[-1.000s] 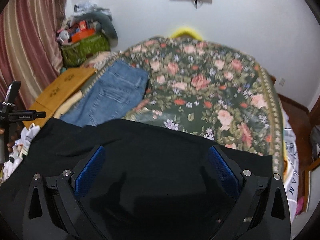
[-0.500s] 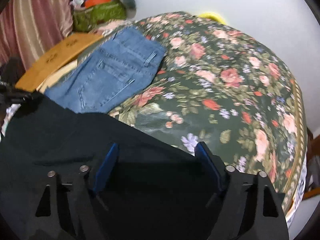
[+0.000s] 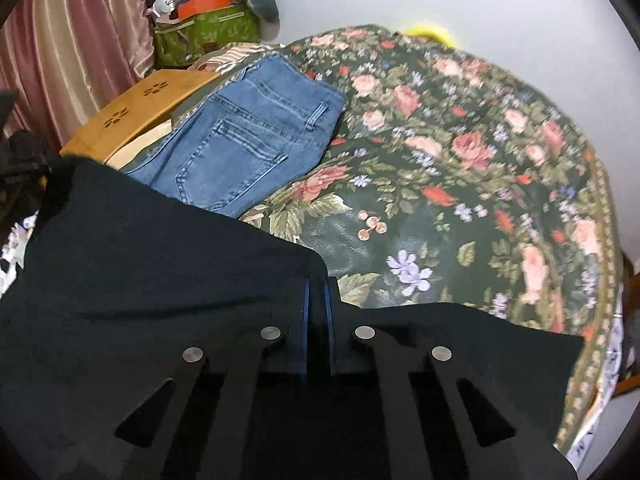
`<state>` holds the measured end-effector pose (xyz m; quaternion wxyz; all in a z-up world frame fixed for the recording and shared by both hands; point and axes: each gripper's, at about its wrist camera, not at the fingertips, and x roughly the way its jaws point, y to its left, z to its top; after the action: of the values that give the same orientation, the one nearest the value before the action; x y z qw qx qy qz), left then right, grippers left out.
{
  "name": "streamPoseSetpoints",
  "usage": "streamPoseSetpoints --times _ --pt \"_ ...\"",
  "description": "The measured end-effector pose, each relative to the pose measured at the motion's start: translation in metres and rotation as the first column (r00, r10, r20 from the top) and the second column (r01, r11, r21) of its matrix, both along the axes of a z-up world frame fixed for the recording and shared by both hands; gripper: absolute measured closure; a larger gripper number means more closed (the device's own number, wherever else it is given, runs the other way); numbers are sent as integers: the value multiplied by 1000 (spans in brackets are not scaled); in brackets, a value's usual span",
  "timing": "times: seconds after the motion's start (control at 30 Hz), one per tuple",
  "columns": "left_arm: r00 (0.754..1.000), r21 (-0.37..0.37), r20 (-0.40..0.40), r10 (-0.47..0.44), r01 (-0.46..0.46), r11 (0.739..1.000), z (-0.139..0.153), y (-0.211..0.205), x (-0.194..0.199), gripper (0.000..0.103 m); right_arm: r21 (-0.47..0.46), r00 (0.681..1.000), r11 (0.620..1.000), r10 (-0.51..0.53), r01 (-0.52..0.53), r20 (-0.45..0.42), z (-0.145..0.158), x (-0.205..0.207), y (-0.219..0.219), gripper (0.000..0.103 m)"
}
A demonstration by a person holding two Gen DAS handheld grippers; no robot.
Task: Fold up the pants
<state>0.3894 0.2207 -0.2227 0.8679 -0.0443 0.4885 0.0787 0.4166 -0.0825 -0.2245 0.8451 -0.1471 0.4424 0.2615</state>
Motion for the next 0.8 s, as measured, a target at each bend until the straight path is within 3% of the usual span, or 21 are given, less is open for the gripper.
streamPoseSetpoints --times 0.2,0.4,0.63,0.8 --pt "992 -3 129 1 0 1000 54 -7 -23 90 69 991 996 -69 61 111 44 -28 -13 98" --pt "977 34 212 -19 12 999 85 -23 -69 90 138 981 988 -91 67 171 84 -76 -26 98" --pt "964 77 263 -24 3 997 101 -36 -135 92 183 979 981 -92 58 181 95 -147 -37 98" --pt "967 81 255 -13 -8 997 93 -37 -183 92 200 984 978 -84 52 156 86 -193 -43 98"
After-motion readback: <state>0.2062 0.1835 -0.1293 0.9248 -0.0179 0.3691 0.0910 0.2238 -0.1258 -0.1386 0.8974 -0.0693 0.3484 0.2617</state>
